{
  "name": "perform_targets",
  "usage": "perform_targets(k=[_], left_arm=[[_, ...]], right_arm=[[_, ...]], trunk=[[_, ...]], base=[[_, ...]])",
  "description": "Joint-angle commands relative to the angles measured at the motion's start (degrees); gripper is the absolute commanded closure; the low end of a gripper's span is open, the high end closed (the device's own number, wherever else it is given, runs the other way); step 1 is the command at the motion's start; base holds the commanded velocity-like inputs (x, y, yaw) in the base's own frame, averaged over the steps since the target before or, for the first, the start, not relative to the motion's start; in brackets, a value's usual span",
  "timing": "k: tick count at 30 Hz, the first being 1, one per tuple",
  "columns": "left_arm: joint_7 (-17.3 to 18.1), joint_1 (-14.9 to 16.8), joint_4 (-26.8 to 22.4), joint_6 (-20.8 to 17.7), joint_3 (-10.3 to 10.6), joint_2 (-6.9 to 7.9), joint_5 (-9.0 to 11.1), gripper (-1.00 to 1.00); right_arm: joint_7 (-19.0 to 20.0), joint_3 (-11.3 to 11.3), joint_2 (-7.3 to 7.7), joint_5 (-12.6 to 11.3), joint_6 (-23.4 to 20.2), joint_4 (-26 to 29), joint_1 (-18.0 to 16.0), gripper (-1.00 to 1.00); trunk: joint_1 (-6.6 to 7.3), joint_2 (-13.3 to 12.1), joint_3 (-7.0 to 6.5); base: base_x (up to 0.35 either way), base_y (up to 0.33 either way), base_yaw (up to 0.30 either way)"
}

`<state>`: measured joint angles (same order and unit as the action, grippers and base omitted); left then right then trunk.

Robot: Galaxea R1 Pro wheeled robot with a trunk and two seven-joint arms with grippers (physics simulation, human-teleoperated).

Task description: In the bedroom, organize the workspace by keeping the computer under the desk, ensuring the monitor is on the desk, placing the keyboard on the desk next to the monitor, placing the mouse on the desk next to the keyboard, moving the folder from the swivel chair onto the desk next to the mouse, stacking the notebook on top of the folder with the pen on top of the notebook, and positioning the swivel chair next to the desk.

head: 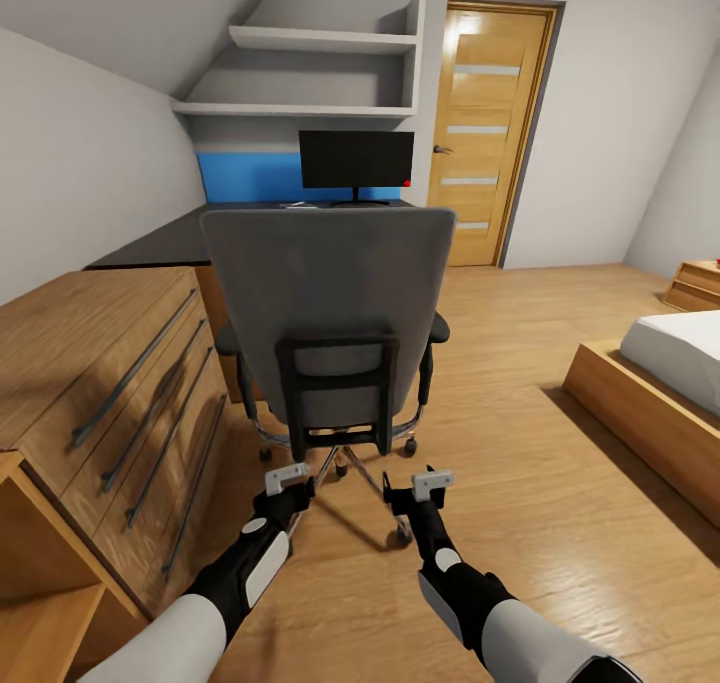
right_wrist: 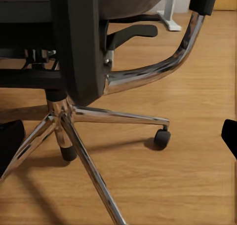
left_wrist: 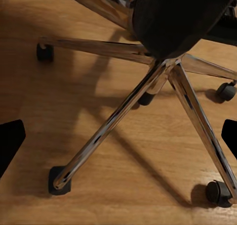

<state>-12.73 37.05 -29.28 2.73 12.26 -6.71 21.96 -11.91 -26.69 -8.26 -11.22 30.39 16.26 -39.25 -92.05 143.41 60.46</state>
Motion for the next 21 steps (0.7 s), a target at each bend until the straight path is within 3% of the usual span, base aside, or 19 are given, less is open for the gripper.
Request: perform_targets(k=[1,14,21], left_arm=[[-0.5,0.0,0.0,0.3,0.5,0.08,0.6,-1.00],[-0.4,0.0,0.1,-0.5,0.3,1.39,0.6,-1.00],[-0.4,0.0,0.1,-2.7,0.2,3.28,0.7,-1.00]], right_arm=[[-0.3,-0.5,0.10,-0.5,0.2,0.0,-0.1,-1.00],[-0.4,-0.4,1.22,-0.6,0.1,0.0,-0.1,-1.00],[-0.4,0.5,2.44,-0.7,0.1,0.0,-0.1,-1.00]], trunk=[[0.01,0.0,0.05],[0.01,0.0,0.05],[0.01,0.0,0.05]], base=[[0.000,0.000,0.000],[0.000,0.000,0.000],[0.000,0.000,0.000]])
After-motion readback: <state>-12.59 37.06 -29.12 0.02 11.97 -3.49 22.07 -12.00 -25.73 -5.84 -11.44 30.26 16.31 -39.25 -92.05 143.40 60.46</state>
